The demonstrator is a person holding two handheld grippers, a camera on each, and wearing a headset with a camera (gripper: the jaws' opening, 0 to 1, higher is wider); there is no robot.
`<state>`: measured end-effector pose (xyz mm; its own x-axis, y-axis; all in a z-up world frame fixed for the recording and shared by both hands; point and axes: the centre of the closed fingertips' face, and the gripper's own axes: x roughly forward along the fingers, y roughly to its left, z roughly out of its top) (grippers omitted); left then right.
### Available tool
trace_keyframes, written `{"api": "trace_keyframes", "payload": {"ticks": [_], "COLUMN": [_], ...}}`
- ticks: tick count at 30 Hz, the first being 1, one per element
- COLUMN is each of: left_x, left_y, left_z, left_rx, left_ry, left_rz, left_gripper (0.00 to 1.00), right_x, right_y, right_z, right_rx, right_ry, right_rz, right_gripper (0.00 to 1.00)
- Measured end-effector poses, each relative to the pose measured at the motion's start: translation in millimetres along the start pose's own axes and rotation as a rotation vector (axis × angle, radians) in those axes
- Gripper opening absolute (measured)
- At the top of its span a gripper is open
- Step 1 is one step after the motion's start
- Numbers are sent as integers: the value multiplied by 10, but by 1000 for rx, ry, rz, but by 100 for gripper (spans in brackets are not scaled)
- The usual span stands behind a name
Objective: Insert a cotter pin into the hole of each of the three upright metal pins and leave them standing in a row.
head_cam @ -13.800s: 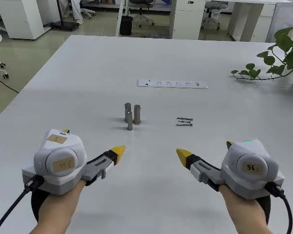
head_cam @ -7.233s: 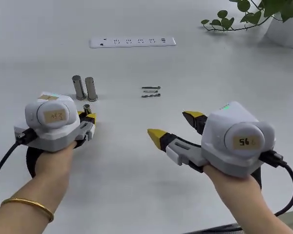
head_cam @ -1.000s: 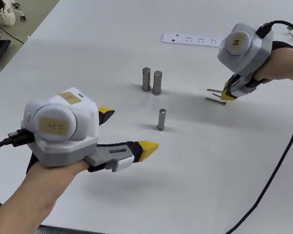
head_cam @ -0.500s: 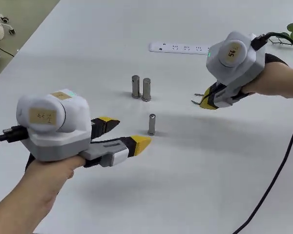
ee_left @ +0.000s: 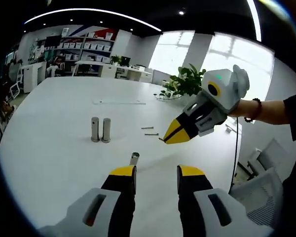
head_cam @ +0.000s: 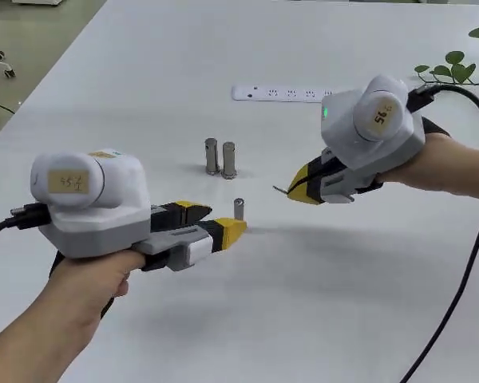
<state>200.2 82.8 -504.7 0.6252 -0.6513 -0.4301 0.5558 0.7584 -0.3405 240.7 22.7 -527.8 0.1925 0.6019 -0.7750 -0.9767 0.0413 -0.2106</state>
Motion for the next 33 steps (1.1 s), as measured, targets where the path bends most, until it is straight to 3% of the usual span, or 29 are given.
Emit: {"api": "trace_keyframes", "payload": {"ticks": [8,16,18,33], "left_x": [52,95,103,145], "left_y": [-93,-140,-152,-209], "left_z": [77,80,70,21], "left_rx": [-95,-159,-165,-191], "left_ry": [-18,-8,-2,9], "left_rz": [-51,-76,-80,-98], "left_gripper": [24,16,14,4], "right_x": [13,13,24,-21], "right_y": [112,236,239,404], "right_z": [159,247,283,411], "right_rx": [-63,-120,-150,-226], "right_ry": [-60,-89,-109,-119], "right_rz": [24,38,44,60], "right_gripper": [0,0,0,0]}}
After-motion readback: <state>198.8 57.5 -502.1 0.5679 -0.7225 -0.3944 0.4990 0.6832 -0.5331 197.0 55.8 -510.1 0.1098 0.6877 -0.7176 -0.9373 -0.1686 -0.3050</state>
